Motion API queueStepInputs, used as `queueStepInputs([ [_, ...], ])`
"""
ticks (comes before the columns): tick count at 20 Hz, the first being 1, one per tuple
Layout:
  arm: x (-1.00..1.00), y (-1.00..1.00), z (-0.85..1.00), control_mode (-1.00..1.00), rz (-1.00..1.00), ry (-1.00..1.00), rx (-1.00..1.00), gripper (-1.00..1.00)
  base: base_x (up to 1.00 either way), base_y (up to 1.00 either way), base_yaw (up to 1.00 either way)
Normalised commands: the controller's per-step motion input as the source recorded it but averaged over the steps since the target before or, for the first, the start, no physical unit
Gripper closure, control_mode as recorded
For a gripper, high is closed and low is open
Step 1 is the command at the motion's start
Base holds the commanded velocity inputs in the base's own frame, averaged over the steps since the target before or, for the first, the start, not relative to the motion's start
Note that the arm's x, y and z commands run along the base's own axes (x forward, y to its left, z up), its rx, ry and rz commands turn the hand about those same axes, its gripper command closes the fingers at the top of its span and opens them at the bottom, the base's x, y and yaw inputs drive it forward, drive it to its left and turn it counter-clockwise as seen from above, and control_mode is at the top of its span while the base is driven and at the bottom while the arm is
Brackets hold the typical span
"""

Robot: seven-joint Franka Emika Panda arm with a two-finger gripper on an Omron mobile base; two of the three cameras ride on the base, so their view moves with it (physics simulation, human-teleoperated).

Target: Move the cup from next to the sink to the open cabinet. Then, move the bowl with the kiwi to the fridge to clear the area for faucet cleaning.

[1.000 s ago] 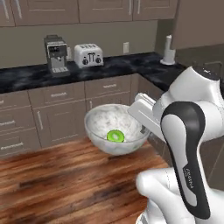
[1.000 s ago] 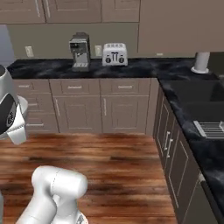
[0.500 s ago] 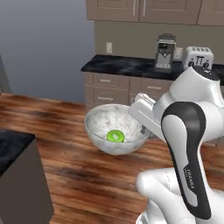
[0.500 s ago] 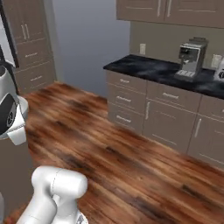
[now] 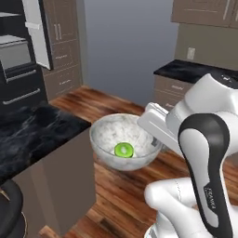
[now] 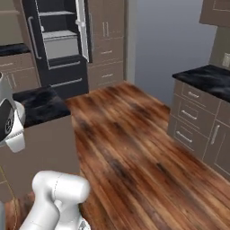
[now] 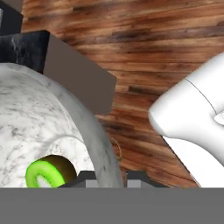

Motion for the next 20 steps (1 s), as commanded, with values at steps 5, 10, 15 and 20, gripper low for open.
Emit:
queueStepInputs([
  [5, 0.00, 0.00, 0.00, 1.00, 0.00, 0.00, 0.00, 1.00, 1.00, -0.66, 0.17],
  [10, 0.00, 0.00, 0.00, 1.00, 0.00, 0.00, 0.00, 1.00, 1.00, -1.00, 0.15],
  [15, 0.00, 0.00, 0.00, 1.00, 0.00, 0.00, 0.00, 1.00, 1.00, -1.00, 0.15],
  [20, 0.00, 0.00, 0.00, 1.00, 0.00, 0.00, 0.00, 1.00, 1.00, -0.88, 0.24],
])
